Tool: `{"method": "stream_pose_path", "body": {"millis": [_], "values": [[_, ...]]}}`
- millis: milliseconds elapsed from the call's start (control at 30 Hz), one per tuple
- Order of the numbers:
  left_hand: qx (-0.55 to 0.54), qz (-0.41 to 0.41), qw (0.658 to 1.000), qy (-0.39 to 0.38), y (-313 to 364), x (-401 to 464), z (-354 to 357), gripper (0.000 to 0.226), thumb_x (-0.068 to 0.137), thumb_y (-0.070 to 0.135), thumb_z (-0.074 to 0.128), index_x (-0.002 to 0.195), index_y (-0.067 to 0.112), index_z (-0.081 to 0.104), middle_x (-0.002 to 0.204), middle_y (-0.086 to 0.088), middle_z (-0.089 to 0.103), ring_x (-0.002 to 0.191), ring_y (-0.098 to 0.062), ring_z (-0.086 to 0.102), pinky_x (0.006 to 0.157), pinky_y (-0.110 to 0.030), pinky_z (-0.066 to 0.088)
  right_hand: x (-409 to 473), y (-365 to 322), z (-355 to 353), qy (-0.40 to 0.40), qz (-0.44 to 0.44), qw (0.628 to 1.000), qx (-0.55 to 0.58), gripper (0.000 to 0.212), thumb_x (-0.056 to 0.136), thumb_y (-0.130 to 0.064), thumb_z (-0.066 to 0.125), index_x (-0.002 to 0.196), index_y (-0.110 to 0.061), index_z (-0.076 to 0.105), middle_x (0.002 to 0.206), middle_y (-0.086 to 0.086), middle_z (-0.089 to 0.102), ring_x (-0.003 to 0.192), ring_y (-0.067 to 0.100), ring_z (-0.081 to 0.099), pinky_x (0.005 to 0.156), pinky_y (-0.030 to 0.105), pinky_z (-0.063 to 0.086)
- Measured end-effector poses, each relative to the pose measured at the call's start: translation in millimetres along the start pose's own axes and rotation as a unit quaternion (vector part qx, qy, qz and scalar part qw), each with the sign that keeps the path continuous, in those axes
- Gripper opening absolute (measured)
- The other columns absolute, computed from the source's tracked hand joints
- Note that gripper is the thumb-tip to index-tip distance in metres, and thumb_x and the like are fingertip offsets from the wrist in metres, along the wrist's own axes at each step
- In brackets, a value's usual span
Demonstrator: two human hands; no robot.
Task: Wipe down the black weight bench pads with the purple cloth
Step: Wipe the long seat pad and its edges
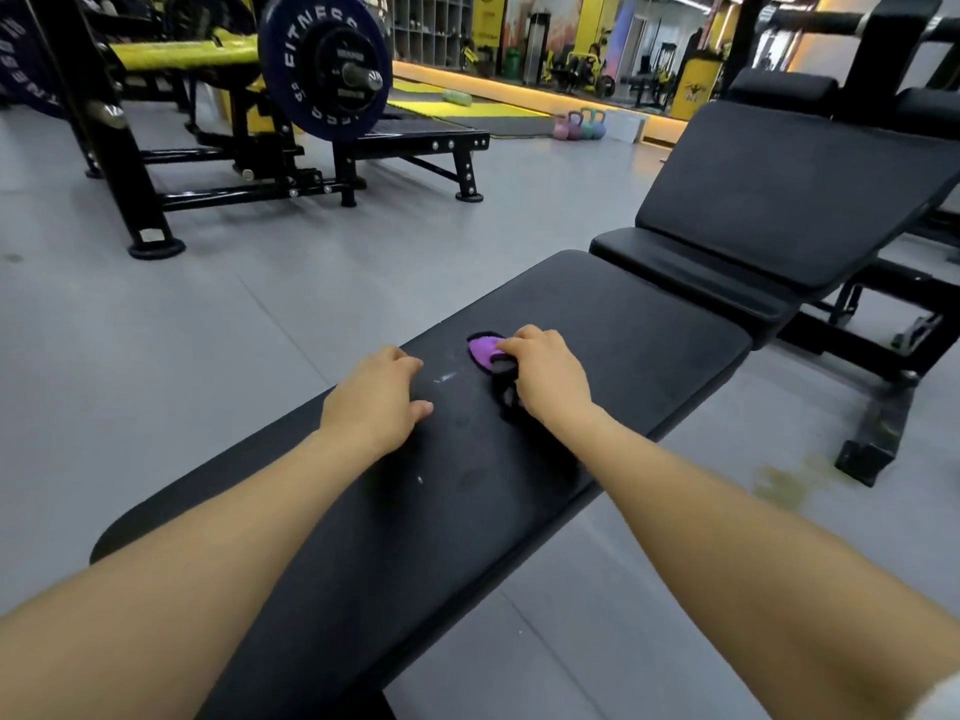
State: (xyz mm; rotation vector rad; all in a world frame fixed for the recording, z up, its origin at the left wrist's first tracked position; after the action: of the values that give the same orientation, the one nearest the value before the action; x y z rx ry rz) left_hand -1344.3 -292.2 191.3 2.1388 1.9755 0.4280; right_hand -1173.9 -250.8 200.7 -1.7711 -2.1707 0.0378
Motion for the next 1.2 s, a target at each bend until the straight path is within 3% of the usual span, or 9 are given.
{"method": "stream_pose_path", "body": {"millis": [133,367,467,633,800,900,967,1100,1200], "values": [[-0.014,-0.021,0.997,-0.07,-20.9,10.4,21.0,0.062,0.087,0.04,0.06,0.142,0.025,0.035,0.148,0.007,0.031,0.133,-0.019,0.035,0.105,-0.039,0.037,43.1,1.4,5.9,-0.023,0.001,1.0,-0.007,0.046,0.083,-0.002,0.058,0.125,-0.021,0.058,0.124,0.003,0.052,0.116,0.027,0.042,0.075,0.033,0.043],[-0.024,-0.004,0.997,-0.067,-23.0,12.2,24.0,0.063,0.088,0.04,0.059,0.143,0.025,0.034,0.149,0.007,0.03,0.133,-0.019,0.036,0.104,-0.034,0.034,-49.3,-4.3,-0.8,-0.055,-0.126,0.99,0.023,0.06,0.081,0.001,0.048,0.133,-0.028,0.049,0.138,-0.011,0.043,0.123,0.019,0.037,0.093,0.031,0.041],[-0.024,0.001,0.997,-0.075,-23.3,11.1,24.7,0.064,0.088,0.041,0.058,0.144,0.025,0.032,0.15,0.007,0.027,0.135,-0.018,0.034,0.106,-0.033,0.033,8.2,6.7,3.1,-0.055,-0.105,0.993,0.003,0.058,0.079,0.004,0.049,0.131,-0.023,0.052,0.136,-0.001,0.046,0.124,0.025,0.039,0.095,0.036,0.042],[-0.029,0.004,0.997,-0.074,-24.6,12.2,24.4,0.063,0.089,0.041,0.058,0.144,0.026,0.031,0.15,0.008,0.027,0.135,-0.018,0.034,0.105,-0.033,0.033,73.5,12.9,11.5,-0.032,0.01,0.999,-0.024,0.05,0.084,-0.004,0.052,0.132,-0.019,0.049,0.136,0.004,0.044,0.124,0.028,0.038,0.087,0.036,0.042],[-0.027,0.009,0.997,-0.07,-24.8,11.6,24.1,0.064,0.089,0.041,0.057,0.145,0.026,0.03,0.15,0.008,0.027,0.135,-0.017,0.034,0.104,-0.032,0.032,-25.6,-19.7,11.7,-0.088,-0.165,0.982,0.035,0.063,0.08,0.0,0.043,0.137,-0.028,0.044,0.143,-0.008,0.039,0.129,0.018,0.033,0.103,0.032,0.036],[-0.023,0.013,0.997,-0.076,-23.6,11.6,23.8,0.065,0.089,0.042,0.056,0.145,0.026,0.029,0.15,0.008,0.027,0.135,-0.017,0.033,0.105,-0.032,0.032,-19.9,-15.9,12.4,-0.105,-0.213,0.97,0.05,0.065,0.075,0.006,0.043,0.134,-0.022,0.048,0.14,-0.002,0.043,0.128,0.021,0.037,0.107,0.03,0.032],[-0.03,0.014,0.996,-0.077,-24.8,12.0,24.5,0.065,0.089,0.042,0.057,0.145,0.026,0.029,0.15,0.008,0.026,0.135,-0.017,0.033,0.106,-0.032,0.032,23.2,-6.4,18.6,-0.082,-0.179,0.98,0.022,0.06,0.077,0.006,0.044,0.132,-0.018,0.05,0.138,0.004,0.045,0.126,0.028,0.039,0.105,0.031,0.032],[-0.036,0.014,0.996,-0.079,-25.8,12.1,26.5,0.064,0.089,0.041,0.056,0.145,0.028,0.028,0.15,0.01,0.026,0.135,-0.016,0.032,0.106,-0.032,0.032,86.1,5.8,23.0,-0.036,-0.022,0.999,-0.031,0.053,0.085,-0.003,0.048,0.137,-0.016,0.043,0.141,0.006,0.039,0.127,0.029,0.034,0.096,0.037,0.038],[-0.036,0.012,0.996,-0.076,-25.2,11.2,25.9,0.064,0.09,0.042,0.056,0.146,0.028,0.028,0.15,0.01,0.025,0.136,-0.016,0.031,0.105,-0.032,0.032,69.5,-16.1,22.5,-0.072,-0.038,0.997,-0.017,0.053,0.085,-0.011,0.046,0.137,-0.021,0.043,0.139,0.005,0.041,0.128,0.028,0.033,0.098,0.036,0.036]]}}
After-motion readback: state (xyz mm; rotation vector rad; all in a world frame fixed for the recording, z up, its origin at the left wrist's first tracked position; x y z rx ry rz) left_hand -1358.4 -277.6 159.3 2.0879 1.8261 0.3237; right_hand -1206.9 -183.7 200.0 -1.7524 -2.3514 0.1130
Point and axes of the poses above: each hand's wrist, its own x-axis towards the middle knuckle, its own z-axis out of the palm, y = z × x, the point moved 7 cm from there along x, towards the middle knuckle
